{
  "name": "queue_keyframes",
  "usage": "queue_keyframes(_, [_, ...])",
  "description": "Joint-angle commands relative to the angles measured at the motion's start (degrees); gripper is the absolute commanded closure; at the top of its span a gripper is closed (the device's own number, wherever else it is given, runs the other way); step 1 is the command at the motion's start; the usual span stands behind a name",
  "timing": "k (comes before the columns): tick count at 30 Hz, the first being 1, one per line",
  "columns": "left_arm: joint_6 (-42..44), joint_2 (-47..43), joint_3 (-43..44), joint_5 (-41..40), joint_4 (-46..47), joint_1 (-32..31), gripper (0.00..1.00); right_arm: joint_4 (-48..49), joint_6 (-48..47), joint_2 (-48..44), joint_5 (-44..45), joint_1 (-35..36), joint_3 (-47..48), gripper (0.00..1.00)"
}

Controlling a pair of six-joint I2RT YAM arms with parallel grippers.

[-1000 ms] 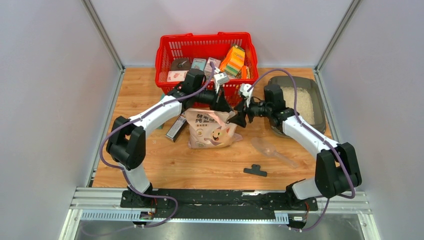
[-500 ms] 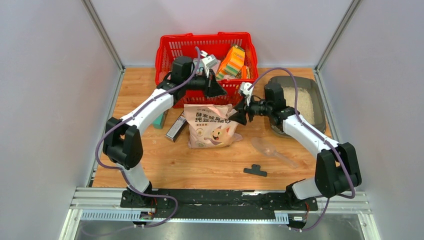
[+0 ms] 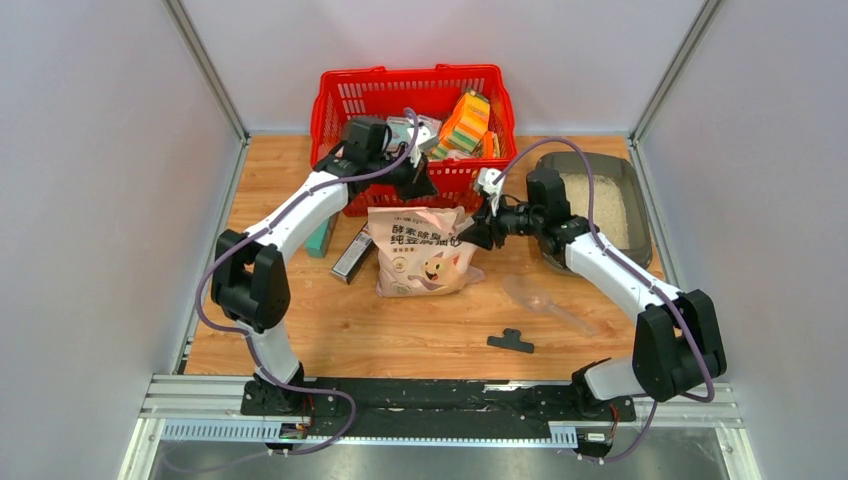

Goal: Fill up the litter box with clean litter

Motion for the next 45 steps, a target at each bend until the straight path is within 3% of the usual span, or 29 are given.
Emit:
queue_keyframes(1, [9.4, 3.5, 4.8, 1.3, -4.9, -0.3, 1.00, 0.5, -0.1, -1.8, 0.8, 0.6, -0.3, 0.76])
queue_keyframes(4, [10.1, 5.1, 5.7, 3.7, -5.0, -1.0, 1.00, 0.5, 0.1, -1.7, 0.3, 0.7, -0.3, 0.88])
queue_keyframes(7, [9.8, 6.0, 5.4, 5.0, -4.2, -1.8, 1.00, 0.6, 0.1, -1.5, 0.0, 0.8, 0.1, 0.93])
queue_keyframes(14, [4.6, 7.7, 4.3, 7.0, 3.4, -4.5, 1.00, -2.0, -2.8, -1.1, 0.4, 1.0, 1.6, 0.93])
queue_keyframes(21, [1.2, 8.3, 4.2, 9.6, 4.9, -5.9, 1.00, -2.4, -2.8, -0.6, 1.4, 1.0, 2.2, 0.92])
queue_keyframes(26, [-1.6, 6.7, 1.5, 10.7, 6.3, -6.1, 1.00, -1.9, -3.5, -1.0, 2.7, 0.9, 2.0, 0.86])
queue_keyframes(36, [-7.2, 5.2, -2.1, 12.1, 9.1, -7.5, 1.00, -3.3, -7.5, -1.5, 2.9, 0.8, 2.0, 0.85])
queue_keyframes(42, [-8.7, 5.0, -2.2, 12.1, 9.9, -7.5, 1.00, -5.5, -12.1, -3.0, 4.4, 0.1, 1.9, 0.72])
queue_keyframes(45, [-8.7, 5.1, -2.1, 12.5, 9.8, -7.5, 1.00, -6.0, -14.6, -3.6, 5.2, -0.5, 1.5, 0.58])
